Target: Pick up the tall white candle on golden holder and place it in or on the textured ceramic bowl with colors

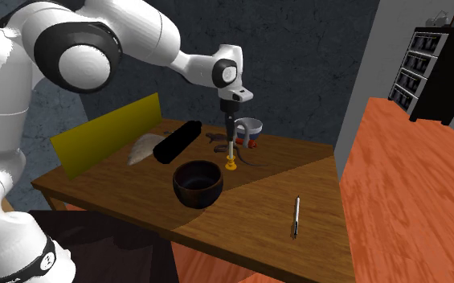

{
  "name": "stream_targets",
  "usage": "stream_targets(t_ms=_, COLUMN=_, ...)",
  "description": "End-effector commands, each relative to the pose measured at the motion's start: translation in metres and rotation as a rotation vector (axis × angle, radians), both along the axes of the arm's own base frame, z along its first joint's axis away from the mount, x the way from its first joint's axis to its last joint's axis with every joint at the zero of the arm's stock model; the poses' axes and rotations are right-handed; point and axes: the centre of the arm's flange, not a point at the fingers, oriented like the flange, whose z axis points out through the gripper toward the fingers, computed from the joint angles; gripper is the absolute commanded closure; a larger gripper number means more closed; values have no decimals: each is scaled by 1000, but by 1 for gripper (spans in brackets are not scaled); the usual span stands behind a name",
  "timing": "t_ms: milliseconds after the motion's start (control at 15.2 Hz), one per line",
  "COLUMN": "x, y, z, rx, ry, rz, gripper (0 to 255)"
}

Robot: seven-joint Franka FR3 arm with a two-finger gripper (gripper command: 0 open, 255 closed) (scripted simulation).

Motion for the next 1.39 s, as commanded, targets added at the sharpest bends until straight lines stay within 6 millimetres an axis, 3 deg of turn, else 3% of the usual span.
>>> stream_targets(t_ms=0, x=1, y=2, z=-10, rx=-1, ry=-1, rz=0, gripper=0)
stream_targets(t_ms=264, x=1, y=2, z=-34, rx=-1, ry=-1, rz=0, gripper=0)
stream_targets(t_ms=792, x=1, y=2, z=-34, rx=-1, ry=-1, rz=0, gripper=0)
stream_targets(t_ms=858, x=1, y=2, z=-34, rx=-1, ry=-1, rz=0, gripper=255)
stream_targets(t_ms=1320, x=1, y=2, z=-34, rx=-1, ry=-1, rz=0, gripper=255)
